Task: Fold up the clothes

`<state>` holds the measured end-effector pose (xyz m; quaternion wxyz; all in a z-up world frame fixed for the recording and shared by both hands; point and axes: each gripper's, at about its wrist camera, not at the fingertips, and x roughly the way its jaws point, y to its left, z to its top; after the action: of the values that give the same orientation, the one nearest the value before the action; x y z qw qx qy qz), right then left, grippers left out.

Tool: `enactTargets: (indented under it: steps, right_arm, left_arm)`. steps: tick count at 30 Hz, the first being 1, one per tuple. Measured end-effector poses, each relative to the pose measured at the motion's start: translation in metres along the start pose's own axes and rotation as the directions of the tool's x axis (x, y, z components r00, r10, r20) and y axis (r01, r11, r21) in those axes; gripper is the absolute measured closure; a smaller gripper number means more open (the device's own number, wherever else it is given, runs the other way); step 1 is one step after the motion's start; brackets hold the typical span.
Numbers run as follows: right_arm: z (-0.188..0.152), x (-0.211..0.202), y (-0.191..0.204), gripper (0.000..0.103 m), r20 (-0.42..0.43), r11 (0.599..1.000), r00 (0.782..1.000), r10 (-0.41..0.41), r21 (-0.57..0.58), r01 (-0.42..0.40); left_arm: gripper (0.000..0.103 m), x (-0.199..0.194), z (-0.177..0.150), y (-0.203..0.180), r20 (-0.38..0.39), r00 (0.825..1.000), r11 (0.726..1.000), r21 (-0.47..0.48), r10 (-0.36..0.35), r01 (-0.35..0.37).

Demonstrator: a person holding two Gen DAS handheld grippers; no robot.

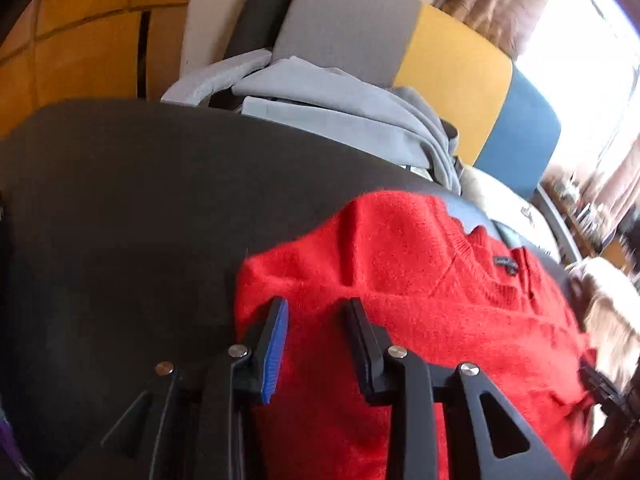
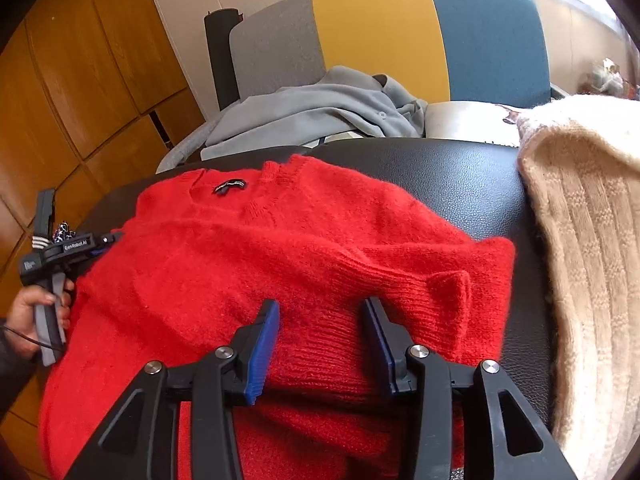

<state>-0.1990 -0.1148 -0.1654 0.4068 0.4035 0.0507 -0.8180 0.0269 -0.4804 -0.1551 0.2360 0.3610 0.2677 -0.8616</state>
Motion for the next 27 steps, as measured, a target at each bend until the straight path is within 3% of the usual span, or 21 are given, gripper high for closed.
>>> enactTargets:
  steps: [3,6,9,11,15,18,22,27]
  right_arm:
    - [0.001,0.001,0.001,0.057,0.003,1.0,1.0,0.0,0.0,0.0]
    - [0.007,0.0,0.002,0.057,-0.004,1.0,1.0,0.001,0.001,-0.001]
    - [0.029,-0.006,0.002,0.056,0.006,1.0,1.0,0.01,0.014,-0.01]
    - [0.054,-0.011,0.003,0.056,0.051,0.998,0.997,0.06,-0.01,-0.06]
    - [0.106,0.026,0.007,0.056,-0.047,0.989,0.994,0.101,-0.101,-0.105]
    - [0.132,0.068,0.006,0.056,-0.151,0.983,0.986,0.069,-0.16,-0.093]
    - [0.149,0.108,0.002,0.056,-0.23,0.973,0.97,0.083,-0.191,-0.129]
    - [0.157,0.142,0.002,0.056,-0.295,0.964,0.953,0.072,-0.224,-0.142]
  left_arm:
    - [0.072,-0.001,-0.001,-0.004,-0.012,1.0,1.0,0.016,0.014,-0.014]
    - [0.072,-0.012,0.014,-0.01,-0.035,0.999,1.0,0.0,-0.029,0.029]
    - [0.069,-0.025,0.033,-0.03,0.011,0.996,0.992,0.09,-0.09,0.088]
    - [0.067,-0.019,0.049,-0.047,0.008,0.994,0.978,0.181,-0.107,0.104]
    - [0.062,0.013,0.073,-0.075,-0.064,0.991,0.947,0.293,-0.116,0.129]
    - [0.061,0.038,0.091,-0.091,-0.119,0.986,0.921,0.358,-0.119,0.154]
    - [0.059,0.066,0.099,-0.1,-0.193,0.969,0.886,0.407,-0.156,0.224]
    - [0.053,0.084,0.097,-0.114,-0.237,0.961,0.861,0.449,-0.142,0.238]
